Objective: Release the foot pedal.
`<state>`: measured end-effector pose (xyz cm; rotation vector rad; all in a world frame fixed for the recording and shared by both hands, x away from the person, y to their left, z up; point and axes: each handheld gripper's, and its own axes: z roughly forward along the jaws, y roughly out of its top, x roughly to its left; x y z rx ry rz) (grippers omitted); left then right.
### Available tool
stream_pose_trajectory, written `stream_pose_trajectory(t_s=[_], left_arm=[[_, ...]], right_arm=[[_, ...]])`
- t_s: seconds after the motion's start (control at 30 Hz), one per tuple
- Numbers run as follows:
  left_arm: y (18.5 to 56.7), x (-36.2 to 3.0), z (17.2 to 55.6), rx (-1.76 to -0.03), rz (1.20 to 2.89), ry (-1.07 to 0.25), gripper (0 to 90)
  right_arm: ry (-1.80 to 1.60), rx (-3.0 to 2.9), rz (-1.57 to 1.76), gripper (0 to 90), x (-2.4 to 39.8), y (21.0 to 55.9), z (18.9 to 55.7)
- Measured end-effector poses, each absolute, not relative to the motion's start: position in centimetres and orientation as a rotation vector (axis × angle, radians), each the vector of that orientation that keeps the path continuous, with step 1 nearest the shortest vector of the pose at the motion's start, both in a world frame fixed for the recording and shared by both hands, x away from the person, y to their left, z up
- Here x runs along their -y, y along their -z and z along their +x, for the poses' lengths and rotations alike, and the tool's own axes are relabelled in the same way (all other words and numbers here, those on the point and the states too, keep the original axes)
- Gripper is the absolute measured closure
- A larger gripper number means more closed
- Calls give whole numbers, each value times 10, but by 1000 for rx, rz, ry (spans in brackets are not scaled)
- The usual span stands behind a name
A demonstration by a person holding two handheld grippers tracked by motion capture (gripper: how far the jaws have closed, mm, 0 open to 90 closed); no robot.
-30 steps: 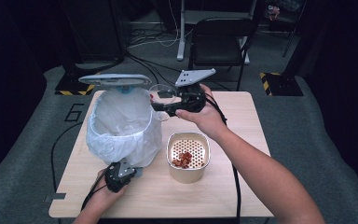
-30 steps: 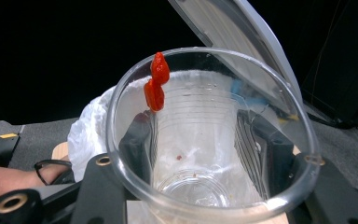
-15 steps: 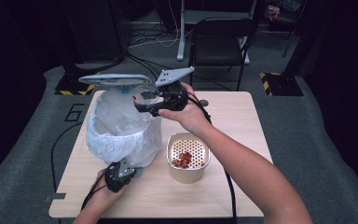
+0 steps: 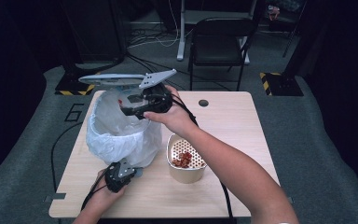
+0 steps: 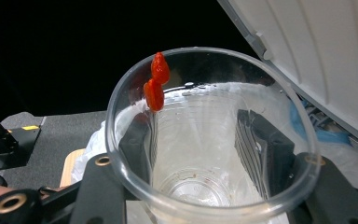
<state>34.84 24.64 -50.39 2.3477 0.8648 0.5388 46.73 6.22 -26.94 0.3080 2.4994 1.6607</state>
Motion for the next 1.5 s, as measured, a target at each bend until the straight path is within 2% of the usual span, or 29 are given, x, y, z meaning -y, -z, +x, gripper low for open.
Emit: stream_pose_trajectory(t_s=[0.97,1.07,1.17,1.37,1.5], left_arm=[[504,-247,348,-867,2346,-537,900],[504,-247,348,-867,2346,-537,900],[504,-247,348,-867,2346,-537,900],[506,-246,348,-878,2319,-566,900],[504,-247,348,-867,2344,-537,900]], right_arm=[[-1628,-2498,378,459,-94,284,471],[-1629,-2482,385,364,-96,286,471],[-1638,-2473,406,190,-99,288,470],[-1610,-2480,434,153,-102,293,469],[-1622,-2487,440,156,-100,293,469]])
